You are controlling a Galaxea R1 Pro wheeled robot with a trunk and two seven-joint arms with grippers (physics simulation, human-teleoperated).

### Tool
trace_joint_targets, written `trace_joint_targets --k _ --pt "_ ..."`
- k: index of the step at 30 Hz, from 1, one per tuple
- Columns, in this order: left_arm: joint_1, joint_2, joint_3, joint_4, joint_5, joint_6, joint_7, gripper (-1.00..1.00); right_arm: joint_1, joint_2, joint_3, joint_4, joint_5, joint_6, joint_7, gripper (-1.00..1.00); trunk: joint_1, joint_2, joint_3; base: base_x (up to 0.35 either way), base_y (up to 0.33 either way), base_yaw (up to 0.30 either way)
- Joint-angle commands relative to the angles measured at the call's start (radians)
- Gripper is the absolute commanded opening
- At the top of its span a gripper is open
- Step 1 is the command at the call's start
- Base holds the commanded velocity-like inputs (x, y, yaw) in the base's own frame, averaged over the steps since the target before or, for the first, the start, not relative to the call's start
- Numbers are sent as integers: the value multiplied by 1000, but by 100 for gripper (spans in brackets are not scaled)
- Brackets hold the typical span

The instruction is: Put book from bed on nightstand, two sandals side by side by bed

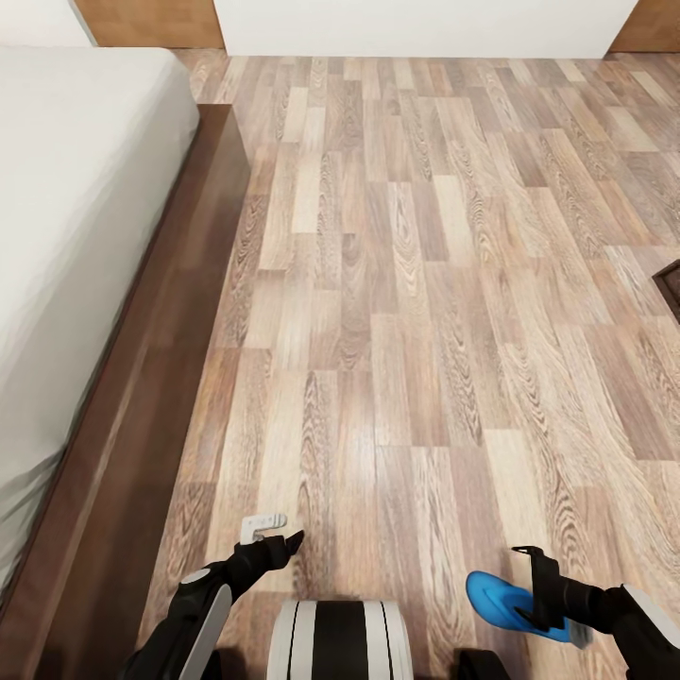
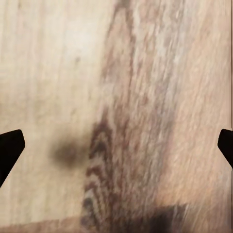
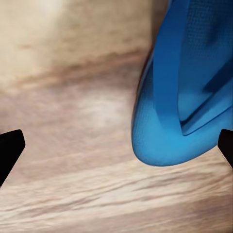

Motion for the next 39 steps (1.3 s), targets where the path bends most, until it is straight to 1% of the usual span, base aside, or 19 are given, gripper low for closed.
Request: trace_joint_targets --k 1,16,31,35,39 --pt "0 0 1 -1 6 6 -1 100 0 0 -4 -1 -6 2 -8 100 0 0 -1 0 -61 0" --pt "0 0 1 -1 6 6 -1 100 0 0 -4 -1 -5 2 -8 100 0 0 -1 0 -13 0" --pt "0 0 3 -1 8 7 -1 100 0 0 -4 0 -6 2 -8 100 7 -4 -59 0 0 0" --pt "0 0 3 -1 7 7 -1 100 0 0 -4 -1 -6 2 -8 100 7 -4 -59 0 0 0" --pt "0 0 3 -1 8 7 -1 100 0 0 -4 0 -5 2 -8 100 8 -5 -74 0 0 0"
